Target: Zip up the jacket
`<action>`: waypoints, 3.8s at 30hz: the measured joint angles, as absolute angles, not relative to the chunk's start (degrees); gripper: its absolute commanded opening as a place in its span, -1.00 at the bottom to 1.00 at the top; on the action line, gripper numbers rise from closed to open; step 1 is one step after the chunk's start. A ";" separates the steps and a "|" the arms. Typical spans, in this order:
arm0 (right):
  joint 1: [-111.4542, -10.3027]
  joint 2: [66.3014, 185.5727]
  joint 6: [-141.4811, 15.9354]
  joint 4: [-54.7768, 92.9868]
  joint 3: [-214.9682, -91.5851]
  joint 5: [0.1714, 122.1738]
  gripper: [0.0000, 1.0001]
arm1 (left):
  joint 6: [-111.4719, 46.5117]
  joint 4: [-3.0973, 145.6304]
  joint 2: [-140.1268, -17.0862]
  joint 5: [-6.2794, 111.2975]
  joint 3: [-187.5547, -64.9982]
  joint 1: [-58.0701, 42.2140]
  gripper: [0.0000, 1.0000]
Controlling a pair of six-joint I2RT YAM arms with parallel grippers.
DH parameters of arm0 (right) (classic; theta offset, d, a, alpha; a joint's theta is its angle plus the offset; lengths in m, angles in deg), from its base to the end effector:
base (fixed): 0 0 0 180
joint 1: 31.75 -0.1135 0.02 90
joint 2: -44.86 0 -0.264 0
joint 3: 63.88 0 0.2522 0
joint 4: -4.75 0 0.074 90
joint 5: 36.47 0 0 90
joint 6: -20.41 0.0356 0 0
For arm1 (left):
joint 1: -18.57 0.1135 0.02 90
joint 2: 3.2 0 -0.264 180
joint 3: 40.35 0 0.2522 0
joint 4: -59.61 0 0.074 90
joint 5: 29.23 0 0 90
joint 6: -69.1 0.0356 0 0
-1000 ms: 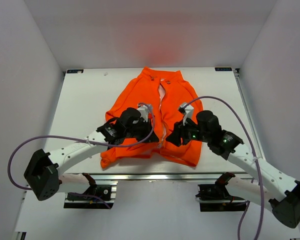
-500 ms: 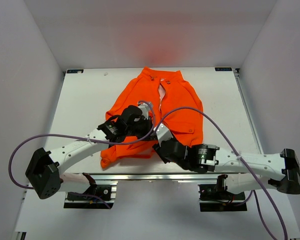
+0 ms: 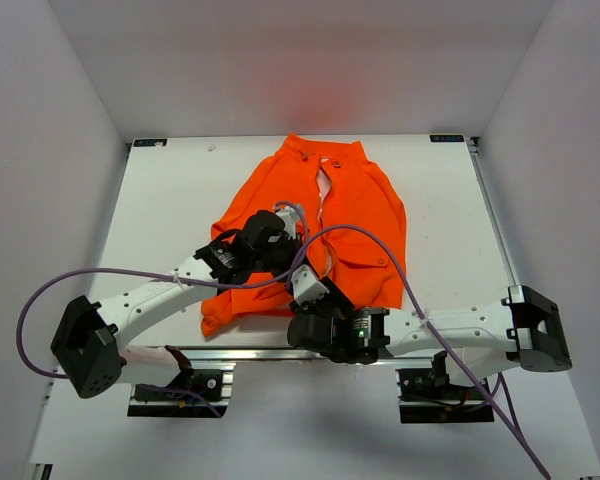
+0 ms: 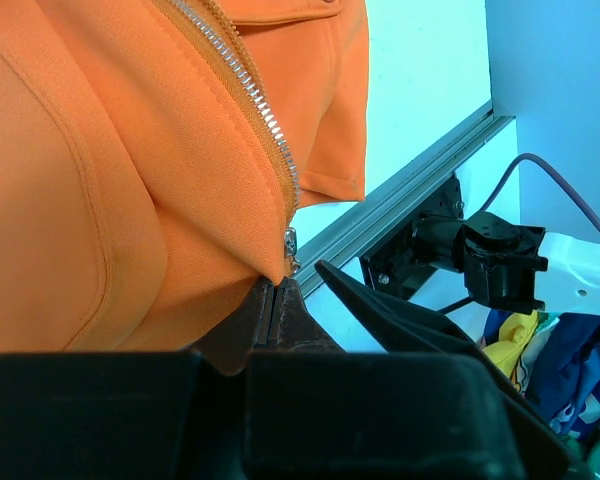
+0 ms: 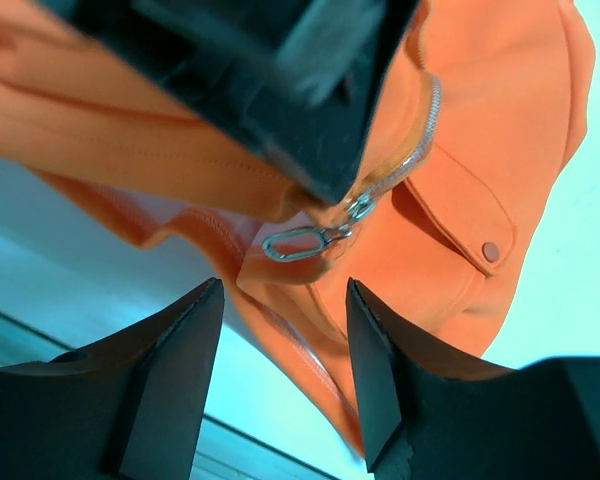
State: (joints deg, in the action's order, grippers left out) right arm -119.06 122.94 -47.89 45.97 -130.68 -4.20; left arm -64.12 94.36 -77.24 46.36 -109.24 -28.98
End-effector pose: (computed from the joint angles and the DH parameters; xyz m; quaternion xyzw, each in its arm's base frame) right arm 0.0427 0.2677 0.2487 -0.3189 0.7811 -0.0362 0.5356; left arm 0.1837 -0.2139 0.2751 0.0870 0.8961 -0.3788 0.2141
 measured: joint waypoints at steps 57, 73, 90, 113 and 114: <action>-102.60 105.37 -57.45 25.27 -117.13 27.55 -0.75 | -63.36 94.54 -75.91 43.36 -109.11 -28.91 -1.00; -99.96 105.26 -59.43 25.08 -117.06 34.42 -0.34 | -61.81 95.63 -76.83 42.03 -109.11 -28.93 -1.00; -98.49 105.19 -62.87 26.13 -116.49 36.14 -0.16 | -60.34 96.24 -77.98 40.91 -109.13 -28.96 -1.00; -98.12 105.52 -65.71 30.04 -116.43 37.30 -0.21 | -59.14 97.14 -78.86 40.13 -109.53 -28.96 -1.00; -98.12 105.70 -65.73 30.39 -116.43 37.30 -0.14 | -59.07 97.31 -78.88 40.13 -109.66 -28.96 -1.00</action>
